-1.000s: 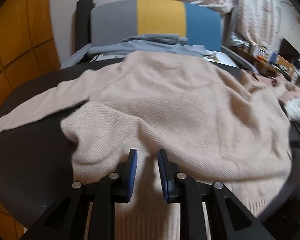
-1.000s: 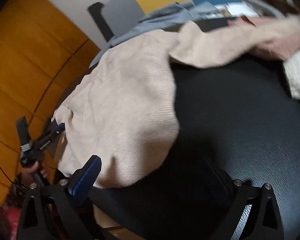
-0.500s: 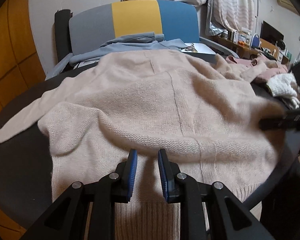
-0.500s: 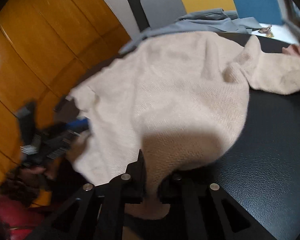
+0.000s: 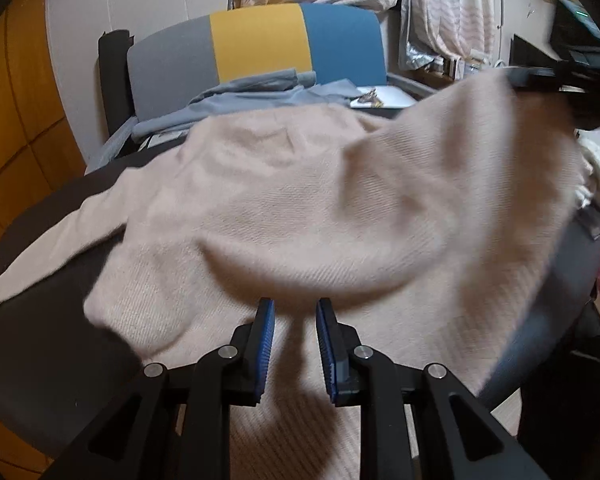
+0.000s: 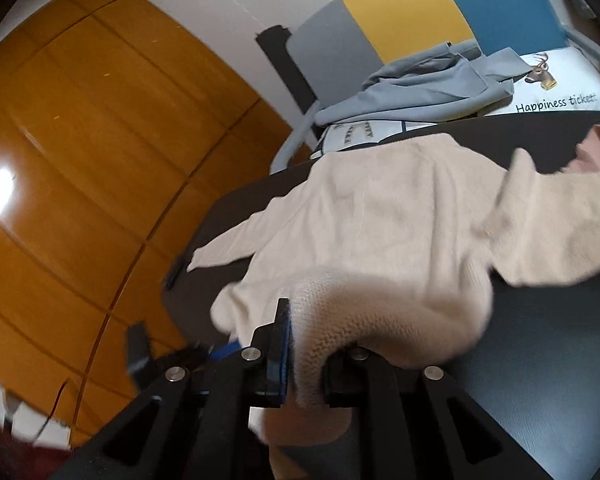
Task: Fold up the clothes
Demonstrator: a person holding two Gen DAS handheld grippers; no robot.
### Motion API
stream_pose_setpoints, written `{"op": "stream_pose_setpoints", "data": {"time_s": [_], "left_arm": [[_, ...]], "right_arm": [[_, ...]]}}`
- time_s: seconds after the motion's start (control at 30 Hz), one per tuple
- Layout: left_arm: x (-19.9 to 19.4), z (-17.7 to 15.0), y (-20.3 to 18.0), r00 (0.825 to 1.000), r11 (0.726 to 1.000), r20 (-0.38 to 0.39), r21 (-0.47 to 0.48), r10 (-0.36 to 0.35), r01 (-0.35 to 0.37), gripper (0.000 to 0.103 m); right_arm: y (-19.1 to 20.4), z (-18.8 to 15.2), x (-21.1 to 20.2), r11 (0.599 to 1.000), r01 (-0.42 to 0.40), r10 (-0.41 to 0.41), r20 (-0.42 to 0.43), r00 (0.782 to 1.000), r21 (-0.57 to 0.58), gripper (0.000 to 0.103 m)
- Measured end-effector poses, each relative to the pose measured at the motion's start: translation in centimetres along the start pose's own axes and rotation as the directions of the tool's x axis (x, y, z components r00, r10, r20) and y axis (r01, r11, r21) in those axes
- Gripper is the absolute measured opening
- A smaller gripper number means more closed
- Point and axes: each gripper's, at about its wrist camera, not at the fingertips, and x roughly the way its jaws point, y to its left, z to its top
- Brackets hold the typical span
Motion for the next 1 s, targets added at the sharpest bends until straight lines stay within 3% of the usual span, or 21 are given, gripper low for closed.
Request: {"op": "stream_pose_setpoints", "data": {"time_s": [0.17,0.27,0.37,0.43,0.47,0.5,0.57,0.63,0.73,0.87,1.0], "left_arm": [[-1.0,1.2,-0.7,0.999,1.000,0.035,0.013,-0.026,0.026,0.021],[-1.2,1.5,-1.3,0.998,0.998,0.038,0.025,-0.055,0.054,0.021],[-1.0,1.7,-2.3,0.993,0.993,0.028,0.030,-0.118,0.117,0.023],[-0.9,1.8,-3.4,0.990,0.990,0.025,0.050,-0.136,0.135,0.023],[-0.8,2.0,-4.1,0.989,0.987,0.026,0.066,-0.147,0.145,0.024],[-0.3,2.2,-4.8,0.990,0.987,0.021,0.084,-0.140,0.137,0.024],[0.8,2.7,-6.1,0.994,0.987,0.006,0.119,-0.112,0.111,0.025],[2.5,3.0,-6.7,0.996,0.988,-0.038,0.131,-0.077,0.081,0.025],[3.6,3.6,-5.7,0.994,0.994,-0.066,0.054,-0.088,0.092,0.025],[3.3,4.5,-3.5,0.992,0.991,-0.048,-0.057,-0.120,0.117,0.025],[2.8,5.6,-1.5,0.992,0.984,-0.017,-0.129,-0.126,0.122,0.025]], "right_arm": [[-0.9,2.6,8.9,0.987,0.151,-0.156,-0.111,0.982,-0.045,0.014],[-2.6,2.9,13.4,0.980,0.197,-0.198,-0.180,0.963,-0.024,0.015],[-3.6,3.1,16.5,0.976,0.217,-0.218,-0.209,0.953,-0.028,0.022],[-3.6,3.3,16.4,0.981,0.191,-0.194,-0.205,0.959,-0.034,0.027],[-3.6,3.3,16.3,0.983,0.178,-0.182,-0.203,0.962,-0.037,0.036],[-3.5,3.3,15.8,0.987,0.158,-0.160,-0.198,0.967,-0.028,0.053],[-3.4,3.1,14.6,0.993,0.116,-0.116,-0.186,0.976,-0.009,0.070],[-3.4,2.8,12.8,0.995,0.097,-0.095,-0.163,0.982,0.004,0.071],[-3.6,2.0,9.6,0.996,0.090,-0.088,-0.121,0.989,0.013,0.072],[-4.2,0.6,5.3,0.994,0.106,-0.105,-0.059,0.993,0.019,0.077],[-4.6,-0.3,4.2,0.994,0.103,-0.102,-0.048,0.994,0.024,0.077]]}}
